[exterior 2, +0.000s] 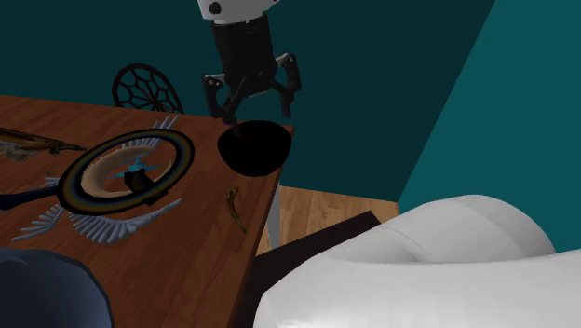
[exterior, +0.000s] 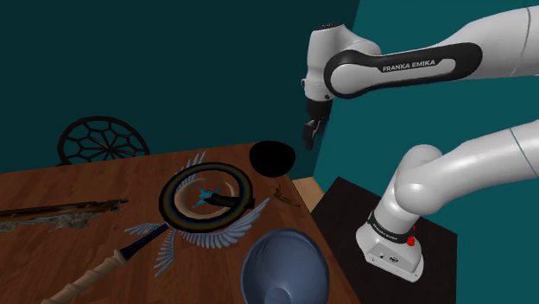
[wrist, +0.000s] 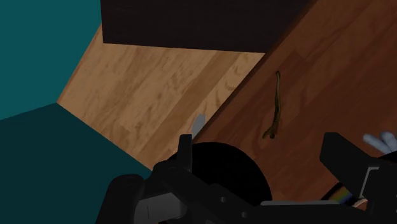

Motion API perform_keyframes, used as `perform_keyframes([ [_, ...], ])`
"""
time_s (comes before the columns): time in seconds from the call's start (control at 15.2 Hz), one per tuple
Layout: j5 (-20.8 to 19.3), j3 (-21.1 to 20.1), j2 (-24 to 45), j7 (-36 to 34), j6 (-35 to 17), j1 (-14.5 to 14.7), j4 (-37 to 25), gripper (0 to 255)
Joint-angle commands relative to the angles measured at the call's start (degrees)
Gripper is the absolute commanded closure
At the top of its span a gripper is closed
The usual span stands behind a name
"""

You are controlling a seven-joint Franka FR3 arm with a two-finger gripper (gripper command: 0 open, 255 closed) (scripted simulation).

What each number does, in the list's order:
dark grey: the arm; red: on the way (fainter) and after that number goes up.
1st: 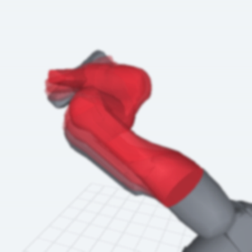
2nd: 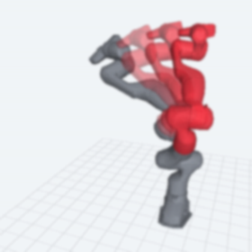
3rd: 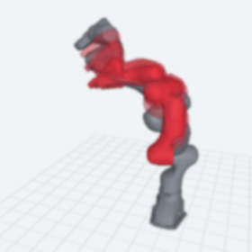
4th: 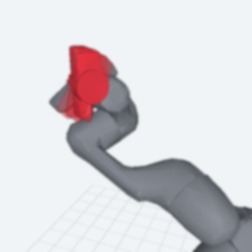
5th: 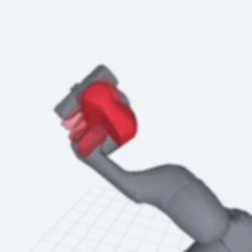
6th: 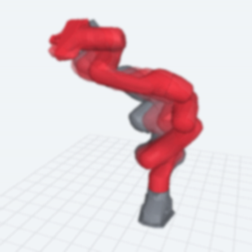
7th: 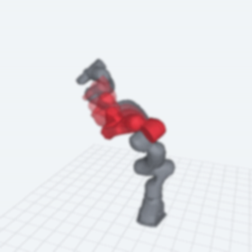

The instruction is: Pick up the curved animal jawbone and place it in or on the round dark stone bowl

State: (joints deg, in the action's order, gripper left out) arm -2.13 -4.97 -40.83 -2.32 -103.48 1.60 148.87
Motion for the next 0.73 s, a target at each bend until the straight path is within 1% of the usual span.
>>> perform_keyframes([
  [0.0, 0.83, -1.35, 2.76, -1.67, -4.41, 0.62, 2.03, 0],
  [0.33, 2.14, -4.36, 10.87, -5.23, -14.21, 1.68, 4.86, 0],
  [0.66, 2.31, -7.44, 21.31, -9.23, -24.2, 2.29, 5.59, 0],
])
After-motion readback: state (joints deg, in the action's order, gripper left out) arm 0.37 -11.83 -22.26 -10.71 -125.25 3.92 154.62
